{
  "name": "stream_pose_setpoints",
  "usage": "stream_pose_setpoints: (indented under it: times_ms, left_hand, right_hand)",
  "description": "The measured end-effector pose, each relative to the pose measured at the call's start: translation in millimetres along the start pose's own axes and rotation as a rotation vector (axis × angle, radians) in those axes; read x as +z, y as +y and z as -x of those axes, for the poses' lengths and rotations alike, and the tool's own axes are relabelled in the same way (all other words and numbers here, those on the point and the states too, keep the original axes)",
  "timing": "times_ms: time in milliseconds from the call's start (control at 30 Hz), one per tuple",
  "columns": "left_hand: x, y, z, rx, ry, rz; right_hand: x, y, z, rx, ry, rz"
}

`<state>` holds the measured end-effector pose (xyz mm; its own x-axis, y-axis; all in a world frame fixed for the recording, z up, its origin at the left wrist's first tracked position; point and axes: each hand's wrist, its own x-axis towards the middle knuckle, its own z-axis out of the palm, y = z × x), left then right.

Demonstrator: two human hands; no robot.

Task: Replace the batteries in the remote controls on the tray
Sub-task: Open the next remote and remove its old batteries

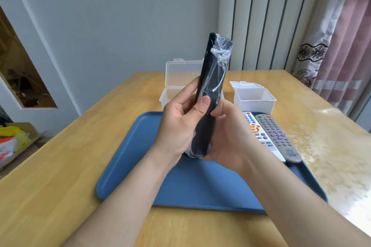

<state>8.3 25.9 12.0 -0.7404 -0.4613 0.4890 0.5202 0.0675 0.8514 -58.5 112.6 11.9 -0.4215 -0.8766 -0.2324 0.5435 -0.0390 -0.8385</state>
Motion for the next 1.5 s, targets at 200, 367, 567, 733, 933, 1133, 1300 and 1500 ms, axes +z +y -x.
stream_pose_setpoints:
  times_ms: [200,367,567,733,933,1133,1300,1500]
  left_hand:
    - [-15.1,-3.9,-0.7,0.287,0.218,-0.598]
    - [-20.9,-11.0,-2.7,0.434,0.036,-1.126]
    - [-11.6,-0.7,-3.1,-0.120,0.005,-0.214]
    - [-39.2,16.3,0.2,-0.413,-0.694,-0.447]
    - [-34.6,13.7,3.4,-0.516,-0.715,-0.796]
    - [-25.3,16.9,-1.8,0.182,0.038,-0.695]
    - [-8.2,3.8,5.5,0.461,-0.060,-1.052]
    - [-8.3,0.0,3.3,0.460,-0.136,-1.077]
  right_hand:
    - [-2.4,-2.6,-0.2,-0.008,-0.028,-0.099]
    - [-8.0,-14.5,5.7,-0.115,0.009,-0.051]
    - [-17.8,-15.4,-3.3,-0.283,0.127,-0.039]
    - [-28.5,-17.5,-4.7,-0.418,0.248,-0.048]
    - [-26.6,-17.1,-6.0,-0.445,0.275,0.014]
    - [-16.1,-8.6,-4.2,-0.478,0.303,0.173]
    - [-8.5,-0.2,-4.1,-0.546,0.351,0.340]
    - [-5.6,-0.7,-2.1,-0.563,0.402,0.386]
